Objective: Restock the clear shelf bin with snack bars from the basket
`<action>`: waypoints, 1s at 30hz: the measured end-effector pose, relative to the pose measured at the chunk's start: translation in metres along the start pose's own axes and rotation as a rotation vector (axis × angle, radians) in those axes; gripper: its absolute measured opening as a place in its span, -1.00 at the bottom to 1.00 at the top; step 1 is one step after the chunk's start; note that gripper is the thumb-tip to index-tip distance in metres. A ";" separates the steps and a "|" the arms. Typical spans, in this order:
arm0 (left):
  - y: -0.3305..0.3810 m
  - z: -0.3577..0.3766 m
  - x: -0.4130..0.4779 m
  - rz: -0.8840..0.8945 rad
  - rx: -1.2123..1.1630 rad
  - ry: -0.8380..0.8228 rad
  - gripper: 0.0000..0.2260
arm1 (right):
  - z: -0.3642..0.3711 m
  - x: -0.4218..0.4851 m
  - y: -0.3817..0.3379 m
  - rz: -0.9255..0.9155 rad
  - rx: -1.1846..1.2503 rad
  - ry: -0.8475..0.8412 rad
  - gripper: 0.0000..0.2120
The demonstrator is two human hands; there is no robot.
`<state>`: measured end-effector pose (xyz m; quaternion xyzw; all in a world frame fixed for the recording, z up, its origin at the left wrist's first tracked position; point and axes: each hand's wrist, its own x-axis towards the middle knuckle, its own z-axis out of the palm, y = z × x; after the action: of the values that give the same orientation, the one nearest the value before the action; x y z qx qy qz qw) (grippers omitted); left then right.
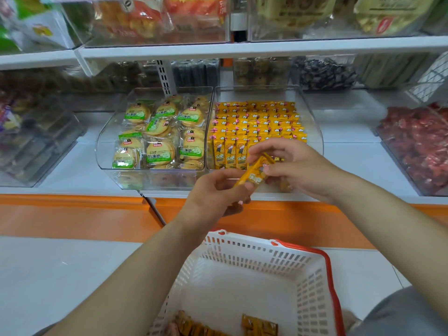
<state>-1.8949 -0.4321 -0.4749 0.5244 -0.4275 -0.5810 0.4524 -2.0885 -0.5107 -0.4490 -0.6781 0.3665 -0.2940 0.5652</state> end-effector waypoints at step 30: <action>0.025 0.040 0.127 0.216 0.774 0.315 -0.64 | -0.077 -0.015 0.051 -0.039 -0.591 0.516 -0.15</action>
<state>-1.9383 -0.5602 -0.4756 0.6901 -0.5920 -0.2399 0.3402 -2.1679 -0.5452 -0.4840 -0.7223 0.5525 -0.3471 0.2292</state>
